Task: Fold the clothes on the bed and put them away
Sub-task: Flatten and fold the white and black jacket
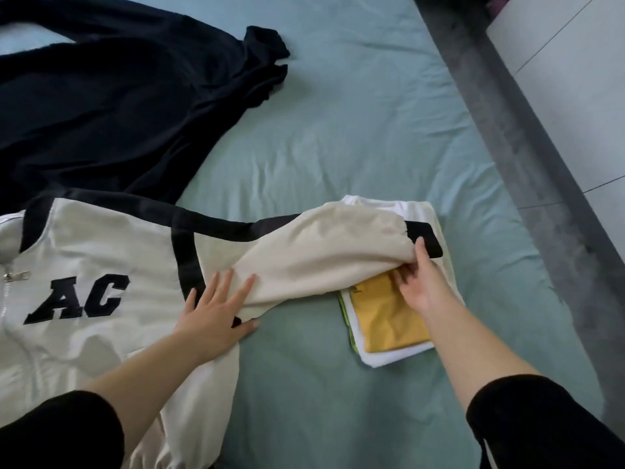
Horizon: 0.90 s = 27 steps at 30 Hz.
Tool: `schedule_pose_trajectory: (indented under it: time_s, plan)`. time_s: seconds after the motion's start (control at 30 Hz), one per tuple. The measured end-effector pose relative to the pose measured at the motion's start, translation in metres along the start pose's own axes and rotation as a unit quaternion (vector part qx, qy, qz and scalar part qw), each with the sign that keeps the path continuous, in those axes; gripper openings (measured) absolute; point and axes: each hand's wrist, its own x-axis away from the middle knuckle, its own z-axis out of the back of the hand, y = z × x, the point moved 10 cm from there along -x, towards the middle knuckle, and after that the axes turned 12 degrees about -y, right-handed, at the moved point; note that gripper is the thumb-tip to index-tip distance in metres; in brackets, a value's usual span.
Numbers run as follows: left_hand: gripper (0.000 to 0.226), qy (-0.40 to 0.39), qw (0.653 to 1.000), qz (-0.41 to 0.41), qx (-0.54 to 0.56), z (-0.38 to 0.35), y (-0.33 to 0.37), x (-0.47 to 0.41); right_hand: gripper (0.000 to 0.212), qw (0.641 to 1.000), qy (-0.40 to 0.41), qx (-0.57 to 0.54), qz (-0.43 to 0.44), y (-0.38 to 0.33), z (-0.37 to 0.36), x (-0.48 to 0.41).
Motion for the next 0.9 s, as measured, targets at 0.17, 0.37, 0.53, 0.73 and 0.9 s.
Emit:
schedule_pose_trajectory:
  time_s: [0.17,0.37,0.53,0.73,0.9]
  plan:
    - [0.070,0.030,0.999,0.012,-0.026,0.009,-0.005,-0.007,0.022,0.985,0.091,0.089,0.117,-0.038,0.016,0.001]
    - [0.057,-0.005,0.998,0.054,-0.011,0.012,-0.018,-0.021,0.028,0.996,0.071,0.005,0.058,-0.023,0.004,-0.002]
    - [0.063,0.043,0.998,0.052,-0.006,0.024,-0.023,-0.019,0.036,0.996,-0.026,-0.089,-0.021,0.034,-0.038,0.003]
    - [0.069,-0.011,0.998,0.054,0.025,0.025,-0.033,-0.044,0.016,0.996,0.045,-0.057,-0.051,0.051,-0.042,-0.012]
    - [0.076,-0.056,0.996,0.057,0.042,0.031,-0.032,-0.041,0.025,0.996,0.083,0.015,0.003,0.044,-0.049,-0.005]
